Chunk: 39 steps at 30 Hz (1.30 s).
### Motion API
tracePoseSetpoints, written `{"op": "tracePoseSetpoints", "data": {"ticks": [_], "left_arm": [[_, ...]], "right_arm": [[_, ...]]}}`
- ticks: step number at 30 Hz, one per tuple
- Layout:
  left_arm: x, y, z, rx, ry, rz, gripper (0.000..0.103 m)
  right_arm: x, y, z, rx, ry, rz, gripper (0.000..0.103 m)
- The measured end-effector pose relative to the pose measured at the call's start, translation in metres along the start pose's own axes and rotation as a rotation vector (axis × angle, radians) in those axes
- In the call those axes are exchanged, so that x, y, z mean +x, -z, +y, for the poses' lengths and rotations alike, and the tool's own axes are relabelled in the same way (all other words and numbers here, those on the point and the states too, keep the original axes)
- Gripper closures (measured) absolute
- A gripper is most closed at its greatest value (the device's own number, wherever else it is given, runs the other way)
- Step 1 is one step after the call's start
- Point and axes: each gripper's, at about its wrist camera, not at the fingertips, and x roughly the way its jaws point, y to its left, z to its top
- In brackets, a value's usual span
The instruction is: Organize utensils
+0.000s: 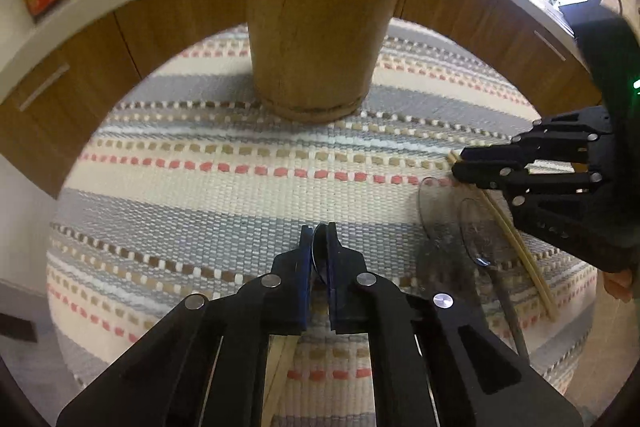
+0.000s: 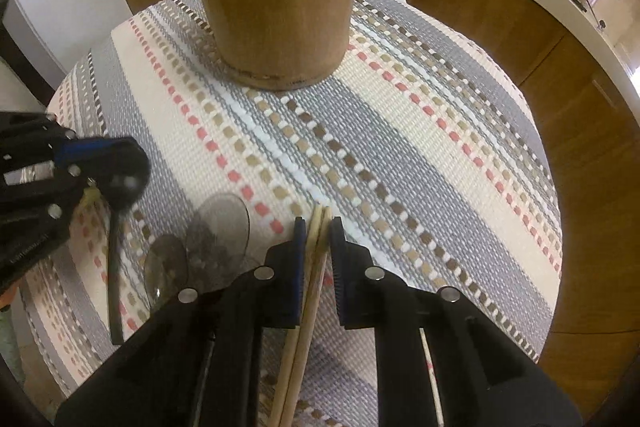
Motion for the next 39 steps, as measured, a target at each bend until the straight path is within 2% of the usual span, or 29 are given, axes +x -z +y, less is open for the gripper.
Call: {"op": "tracePoseSetpoints", "data": {"ticks": [4,8,14,17,22,30,39], "left_arm": [[-0.03,0.011,-0.002,-0.009,0.058,-0.07,0.099],[-0.056,0.026,0.001,0.007,0.065,-0.135,0.099],[-0.065,0.041,0.0,0.014,0.04,-0.184,0.099],[-0.071,0.047,-0.006,0.02,0.033,-0.206,0.099],[-0.077,0.049,-0.013,0.027,0.039,-0.234,0.099],[-0.097,0.051,-0.02,0.04,0.039,-0.3,0.099],[-0.127,0.048,-0.034,0.076,-0.006,-0.391,0.099]], "right_arm": [[-0.008,0.015,-0.006,0.014,-0.027,-0.014,0.094],[-0.023,0.028,-0.014,0.052,-0.067,-0.043,0.094],[-0.057,0.039,-0.02,0.083,-0.128,-0.175,0.094],[-0.077,0.049,-0.022,0.098,-0.135,-0.238,0.094],[-0.102,0.055,-0.021,0.102,-0.139,-0.301,0.094],[-0.15,0.083,-0.019,0.091,-0.153,-0.413,0.094],[-0.193,0.115,-0.01,0.077,-0.128,-0.523,0.094]]}}
